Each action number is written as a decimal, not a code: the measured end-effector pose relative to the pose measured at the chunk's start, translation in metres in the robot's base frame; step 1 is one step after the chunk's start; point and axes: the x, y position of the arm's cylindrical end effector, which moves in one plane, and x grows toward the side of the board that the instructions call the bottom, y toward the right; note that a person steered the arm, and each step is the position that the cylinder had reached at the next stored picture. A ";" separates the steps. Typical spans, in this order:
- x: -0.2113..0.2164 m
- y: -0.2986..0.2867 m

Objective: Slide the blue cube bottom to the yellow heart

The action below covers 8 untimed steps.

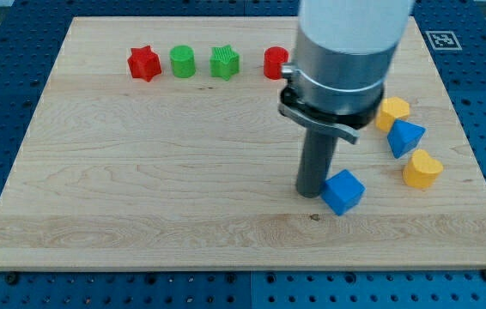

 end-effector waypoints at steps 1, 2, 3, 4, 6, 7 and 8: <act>0.013 0.007; 0.036 0.007; 0.046 0.008; 0.046 0.008; 0.023 0.008; 0.023 0.011; 0.023 0.034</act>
